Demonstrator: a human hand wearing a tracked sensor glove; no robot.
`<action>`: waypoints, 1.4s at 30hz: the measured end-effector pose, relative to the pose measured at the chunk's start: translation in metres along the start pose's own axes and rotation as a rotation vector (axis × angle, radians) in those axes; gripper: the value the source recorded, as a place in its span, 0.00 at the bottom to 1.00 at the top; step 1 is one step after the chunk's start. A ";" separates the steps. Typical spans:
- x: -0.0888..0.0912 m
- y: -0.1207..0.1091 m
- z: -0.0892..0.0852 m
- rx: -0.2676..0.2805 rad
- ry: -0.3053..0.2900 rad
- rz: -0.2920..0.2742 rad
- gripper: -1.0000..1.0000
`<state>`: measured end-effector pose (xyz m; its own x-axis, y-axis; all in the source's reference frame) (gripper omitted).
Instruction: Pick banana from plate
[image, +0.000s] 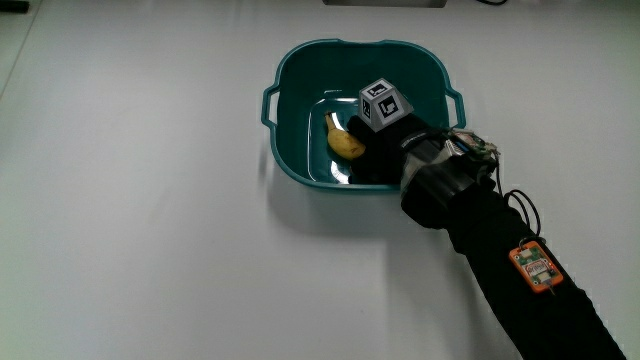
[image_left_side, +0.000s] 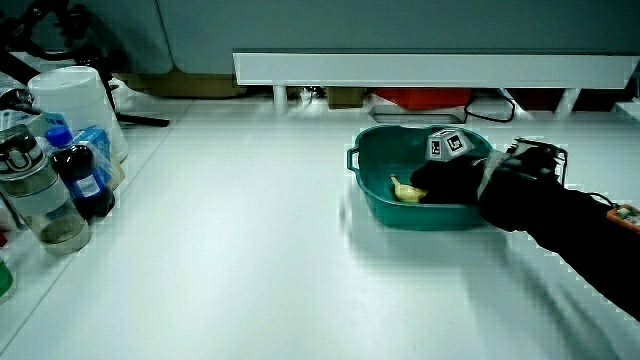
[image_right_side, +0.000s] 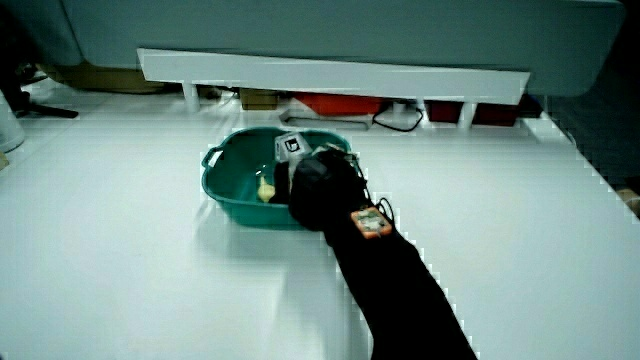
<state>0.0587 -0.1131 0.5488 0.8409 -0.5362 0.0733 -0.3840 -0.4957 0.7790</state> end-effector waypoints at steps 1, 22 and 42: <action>0.001 0.001 -0.001 0.001 -0.013 -0.018 0.89; 0.013 -0.016 0.016 0.108 0.063 0.018 1.00; 0.013 -0.072 0.048 0.204 0.020 0.080 1.00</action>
<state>0.0789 -0.1170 0.4644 0.8115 -0.5664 0.1437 -0.5171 -0.5815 0.6281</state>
